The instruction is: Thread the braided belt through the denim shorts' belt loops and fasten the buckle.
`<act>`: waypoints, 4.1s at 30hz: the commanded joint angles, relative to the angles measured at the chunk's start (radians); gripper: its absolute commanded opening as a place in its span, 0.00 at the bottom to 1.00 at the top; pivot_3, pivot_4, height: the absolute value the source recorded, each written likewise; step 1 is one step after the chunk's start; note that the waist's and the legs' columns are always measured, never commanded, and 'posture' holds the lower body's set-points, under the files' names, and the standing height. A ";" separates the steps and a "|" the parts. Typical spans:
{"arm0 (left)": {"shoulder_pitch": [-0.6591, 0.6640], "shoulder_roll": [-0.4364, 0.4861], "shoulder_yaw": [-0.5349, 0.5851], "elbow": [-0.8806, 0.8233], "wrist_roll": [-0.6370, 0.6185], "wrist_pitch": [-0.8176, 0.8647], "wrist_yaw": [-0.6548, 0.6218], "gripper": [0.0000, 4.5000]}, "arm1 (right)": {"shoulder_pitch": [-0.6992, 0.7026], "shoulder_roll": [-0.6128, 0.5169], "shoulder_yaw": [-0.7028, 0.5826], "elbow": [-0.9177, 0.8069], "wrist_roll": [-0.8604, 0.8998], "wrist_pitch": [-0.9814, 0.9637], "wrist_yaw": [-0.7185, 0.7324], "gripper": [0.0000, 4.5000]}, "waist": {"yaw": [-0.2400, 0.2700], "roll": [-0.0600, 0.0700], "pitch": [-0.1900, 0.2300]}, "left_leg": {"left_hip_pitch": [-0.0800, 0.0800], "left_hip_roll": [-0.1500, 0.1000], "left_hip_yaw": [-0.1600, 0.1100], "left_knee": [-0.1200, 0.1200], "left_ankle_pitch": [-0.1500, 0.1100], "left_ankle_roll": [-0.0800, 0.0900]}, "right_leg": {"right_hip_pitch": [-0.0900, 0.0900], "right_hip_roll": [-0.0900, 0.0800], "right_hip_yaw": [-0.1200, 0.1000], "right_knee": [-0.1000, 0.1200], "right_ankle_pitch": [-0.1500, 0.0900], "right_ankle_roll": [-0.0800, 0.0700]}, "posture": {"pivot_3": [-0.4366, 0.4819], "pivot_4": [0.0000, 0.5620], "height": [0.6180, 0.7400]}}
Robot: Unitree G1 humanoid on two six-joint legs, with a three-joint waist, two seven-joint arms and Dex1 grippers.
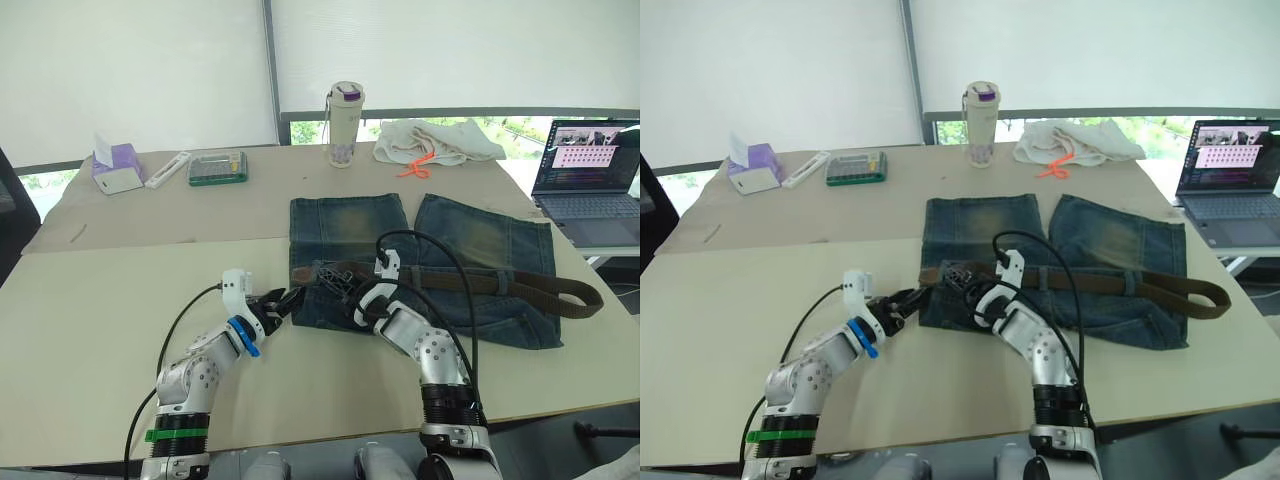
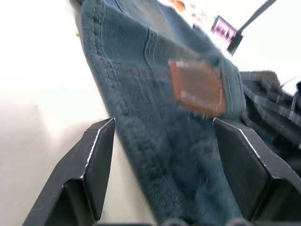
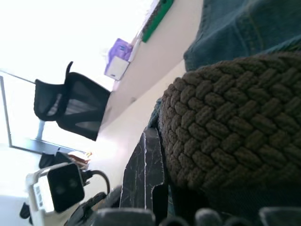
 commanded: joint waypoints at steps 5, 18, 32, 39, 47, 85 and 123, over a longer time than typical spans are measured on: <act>-0.051 -0.046 0.064 -0.021 -0.140 0.073 0.039 0.77 | 0.009 0.017 0.028 -0.012 0.009 -0.014 0.068 0.00 | 0.000 0.000 0.000 | 0.000 0.000 0.000 0.000 0.000 0.000 | 0.000 0.000 0.000 0.000 0.000 0.000 | 0.48 0.27 1.00; -0.054 -0.080 0.129 -0.056 -0.324 0.127 0.044 0.77 | 0.010 0.032 -0.012 0.011 0.031 -0.028 0.037 0.00 | 0.001 0.000 0.000 | 0.000 0.000 0.000 0.000 0.000 -0.001 | 0.000 0.000 0.000 -0.001 0.000 0.000 | 0.48 0.27 1.00; -0.067 -0.086 0.106 -0.018 -0.317 0.104 0.061 0.54 | 0.018 0.007 0.020 -0.014 0.023 -0.015 0.069 0.00 | 0.001 0.000 0.000 | 0.000 0.000 0.000 0.000 0.000 -0.001 | 0.000 0.000 0.000 -0.001 0.000 0.000 | 0.48 0.27 1.00; -0.063 -0.090 0.085 0.000 -0.284 0.078 0.079 0.00 | 0.024 -0.013 0.058 -0.038 -0.004 -0.017 0.098 0.19 | 0.001 0.000 0.000 | 0.000 0.000 0.000 0.000 0.000 -0.001 | 0.000 0.000 0.000 -0.001 0.000 0.000 | 0.48 0.27 1.00; -0.069 -0.067 0.109 0.019 -0.250 0.030 0.111 0.00 | 0.115 -0.194 0.092 -0.245 0.006 0.028 0.212 0.79 | 0.005 0.000 0.000 | -0.001 -0.001 0.000 0.000 0.000 -0.001 | 0.000 0.000 0.000 -0.002 -0.001 0.001 | 0.48 0.27 1.00; -0.265 0.338 0.240 0.621 0.246 -0.481 0.319 0.00 | 0.144 -0.977 -0.209 0.207 -0.378 -0.298 0.537 0.99 | 0.029 -0.005 0.004 | 0.001 -0.002 0.004 0.001 0.000 -0.005 | 0.002 -0.002 0.003 -0.002 -0.005 0.009 | 0.48 0.27 1.00; -0.257 0.357 0.216 0.682 0.336 -0.520 0.388 0.32 | -0.155 -0.980 -0.125 0.536 -0.414 -0.120 0.768 0.05 | 0.025 -0.004 0.004 | 0.001 -0.002 0.004 0.001 0.000 -0.006 | 0.002 -0.002 0.003 -0.001 0.000 0.001 | 0.48 0.27 1.00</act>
